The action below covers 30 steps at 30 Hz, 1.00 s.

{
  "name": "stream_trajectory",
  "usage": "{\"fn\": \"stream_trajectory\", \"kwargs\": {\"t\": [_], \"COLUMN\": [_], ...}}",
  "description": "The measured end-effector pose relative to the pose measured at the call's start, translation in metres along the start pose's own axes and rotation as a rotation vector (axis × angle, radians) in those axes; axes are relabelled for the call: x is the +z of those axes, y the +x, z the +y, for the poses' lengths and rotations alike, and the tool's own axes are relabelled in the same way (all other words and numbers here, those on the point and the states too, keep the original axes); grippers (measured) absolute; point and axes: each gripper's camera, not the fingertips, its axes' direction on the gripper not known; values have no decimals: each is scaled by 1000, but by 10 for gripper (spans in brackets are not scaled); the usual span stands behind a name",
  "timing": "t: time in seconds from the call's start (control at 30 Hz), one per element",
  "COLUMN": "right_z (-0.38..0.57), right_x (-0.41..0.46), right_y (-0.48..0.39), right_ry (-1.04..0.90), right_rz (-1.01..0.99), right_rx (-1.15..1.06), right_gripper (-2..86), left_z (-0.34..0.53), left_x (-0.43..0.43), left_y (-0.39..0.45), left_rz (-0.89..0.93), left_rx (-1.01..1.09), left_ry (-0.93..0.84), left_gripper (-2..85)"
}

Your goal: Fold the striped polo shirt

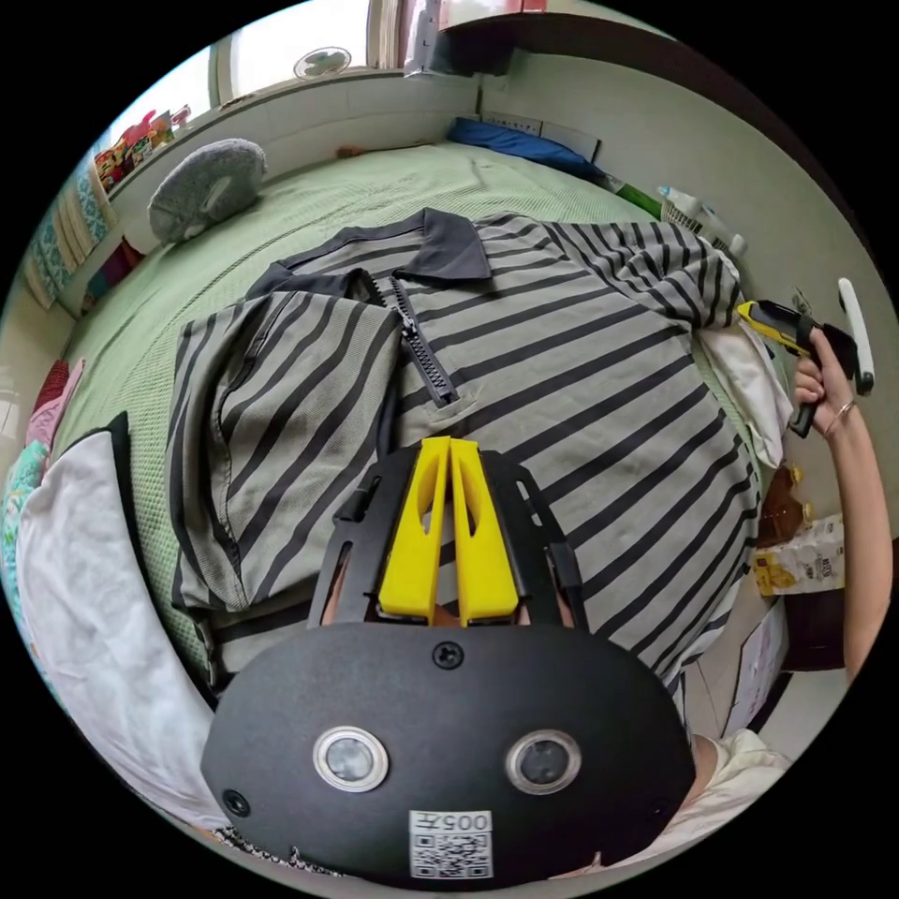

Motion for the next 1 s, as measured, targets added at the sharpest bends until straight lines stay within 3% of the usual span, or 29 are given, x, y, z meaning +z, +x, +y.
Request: {"fn": "stream_trajectory", "kwargs": {"t": [0.17,0.37,0.53,0.7,0.87,1.0], "right_z": [-3,-10,27,92,115,90], "right_x": [-22,-43,-22,20,58,32], "right_y": [-46,-155,-262,-318,-322,-322], "right_ry": [125,201,62,-128,-299,-222], "right_rz": [82,-27,-226,-253,-242,-296], "right_rx": [-101,-317,-609,-819,-851,-831], "right_gripper": [-9,-11,-11,-9,23,76], "left_z": [0,0,-1,0,0,-1], "left_x": [-1,0,3,6,9,13], "left_y": [-12,-13,-14,-22,-29,-32], "left_rz": [40,49,50,66,94,96], "left_rx": [-50,-44,-38,-54,-65,-64], "left_ry": [6,10,2,-1,-6,-13], "left_gripper": [-5,-5,-6,-6,-6,-6]}}
